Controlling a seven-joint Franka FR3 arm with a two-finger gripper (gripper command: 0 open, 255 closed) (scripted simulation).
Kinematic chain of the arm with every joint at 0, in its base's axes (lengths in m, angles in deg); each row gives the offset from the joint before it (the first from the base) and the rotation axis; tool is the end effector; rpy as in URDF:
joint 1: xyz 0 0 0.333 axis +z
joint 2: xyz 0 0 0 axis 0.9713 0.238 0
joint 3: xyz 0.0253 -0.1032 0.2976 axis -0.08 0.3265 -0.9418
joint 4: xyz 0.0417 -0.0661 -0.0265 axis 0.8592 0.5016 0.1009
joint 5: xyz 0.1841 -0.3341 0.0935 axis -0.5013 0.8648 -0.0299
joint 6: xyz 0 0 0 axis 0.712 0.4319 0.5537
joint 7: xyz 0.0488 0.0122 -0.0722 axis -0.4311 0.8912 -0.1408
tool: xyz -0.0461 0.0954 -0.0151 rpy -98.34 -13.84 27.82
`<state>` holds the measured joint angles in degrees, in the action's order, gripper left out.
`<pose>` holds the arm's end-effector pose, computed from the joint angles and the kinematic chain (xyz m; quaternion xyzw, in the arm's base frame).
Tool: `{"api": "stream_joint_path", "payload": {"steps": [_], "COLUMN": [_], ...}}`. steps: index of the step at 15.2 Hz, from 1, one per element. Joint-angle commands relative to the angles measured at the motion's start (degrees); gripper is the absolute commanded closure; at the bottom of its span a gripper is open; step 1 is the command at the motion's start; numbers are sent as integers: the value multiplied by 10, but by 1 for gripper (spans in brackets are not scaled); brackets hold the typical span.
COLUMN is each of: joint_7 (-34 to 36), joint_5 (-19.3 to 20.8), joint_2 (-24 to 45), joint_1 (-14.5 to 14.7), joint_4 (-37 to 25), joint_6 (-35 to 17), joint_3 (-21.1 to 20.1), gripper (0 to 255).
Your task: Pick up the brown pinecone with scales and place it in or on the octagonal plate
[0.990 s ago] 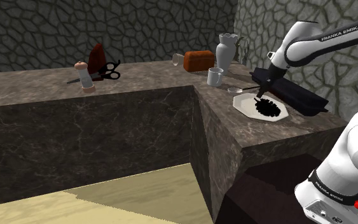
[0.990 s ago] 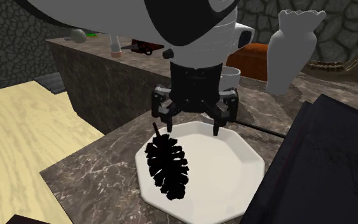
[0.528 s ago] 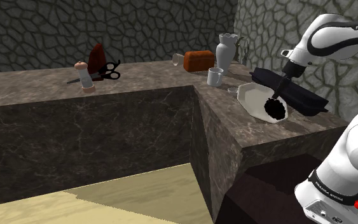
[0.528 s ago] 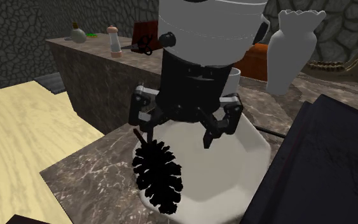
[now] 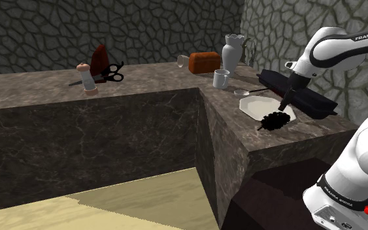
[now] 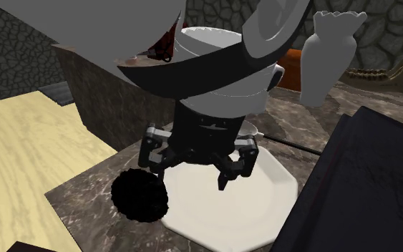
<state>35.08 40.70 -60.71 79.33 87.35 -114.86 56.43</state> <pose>0.2892 -0.1951 0.3868 -0.9861 -0.1165 -0.0714 0.0944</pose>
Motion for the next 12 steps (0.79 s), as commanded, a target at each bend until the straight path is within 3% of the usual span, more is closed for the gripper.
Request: {"api": "stream_joint_path", "payload": {"steps": [1, 6, 7, 12], "joint_7": [0, 0, 0, 0], "joint_5": [0, 0, 0, 0], "joint_2": [4, 4, 4, 4], "joint_1": [2, 2, 2, 2], "joint_4": [3, 3, 3, 3], "joint_6": [-4, -4, -4, -4], "joint_3": [1, 1, 1, 1], "gripper": [0, 0, 255, 255]}}
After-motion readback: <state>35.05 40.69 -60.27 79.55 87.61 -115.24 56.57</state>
